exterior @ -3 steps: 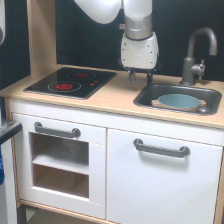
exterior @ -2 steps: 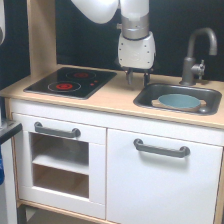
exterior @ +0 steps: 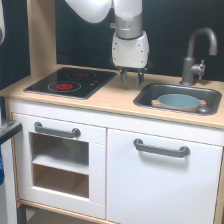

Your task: Place the pot in the sink

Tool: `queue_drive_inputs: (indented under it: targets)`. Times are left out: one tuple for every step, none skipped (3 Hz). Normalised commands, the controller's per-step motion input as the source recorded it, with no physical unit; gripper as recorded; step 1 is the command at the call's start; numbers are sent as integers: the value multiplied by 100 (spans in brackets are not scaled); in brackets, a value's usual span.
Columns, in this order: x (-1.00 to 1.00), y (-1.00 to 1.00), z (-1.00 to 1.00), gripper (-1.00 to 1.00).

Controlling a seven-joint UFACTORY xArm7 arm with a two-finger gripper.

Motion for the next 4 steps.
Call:
queue_drive_inputs:
  targets:
    - [-30,-7,29,100]
    - [-30,-9,28,100]
    - [-32,-13,32,100]
    - [-33,-15,35,99]
